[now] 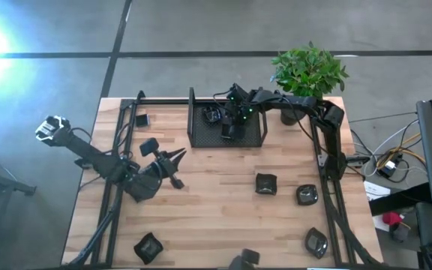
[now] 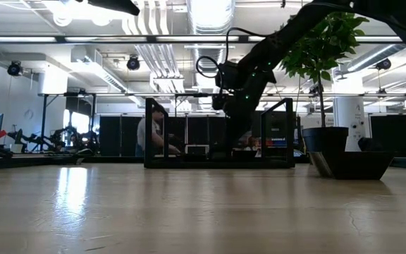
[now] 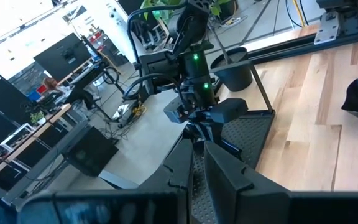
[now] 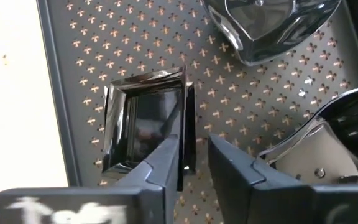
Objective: Pick & Place Mini shaped plates
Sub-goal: Stack the black square plate on top of the black square plate on the shelf, then stack the black distorted square plate on top of the black distorted square plate on the shelf
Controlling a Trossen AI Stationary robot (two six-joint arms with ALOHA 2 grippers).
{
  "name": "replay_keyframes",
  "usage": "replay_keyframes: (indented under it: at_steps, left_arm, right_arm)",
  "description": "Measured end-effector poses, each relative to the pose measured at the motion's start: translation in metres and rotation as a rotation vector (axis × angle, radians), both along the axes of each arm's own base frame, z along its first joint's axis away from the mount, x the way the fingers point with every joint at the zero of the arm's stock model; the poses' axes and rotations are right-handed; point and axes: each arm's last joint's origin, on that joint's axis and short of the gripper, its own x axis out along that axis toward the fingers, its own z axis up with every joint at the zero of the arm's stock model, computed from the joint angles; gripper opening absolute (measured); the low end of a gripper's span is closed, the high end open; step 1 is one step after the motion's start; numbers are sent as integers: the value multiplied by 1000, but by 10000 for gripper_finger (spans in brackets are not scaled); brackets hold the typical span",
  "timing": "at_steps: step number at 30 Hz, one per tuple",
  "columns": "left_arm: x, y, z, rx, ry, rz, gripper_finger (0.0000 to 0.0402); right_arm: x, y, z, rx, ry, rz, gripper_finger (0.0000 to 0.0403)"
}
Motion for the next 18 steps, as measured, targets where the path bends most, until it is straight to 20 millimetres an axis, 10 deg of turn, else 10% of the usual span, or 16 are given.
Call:
replay_keyframes:
  at_steps: [18]
  left_arm:
    - [0,0,-1,-4,1,-1,37]
  right_arm:
    - [-15,12,41,-5,-17,-4,83]
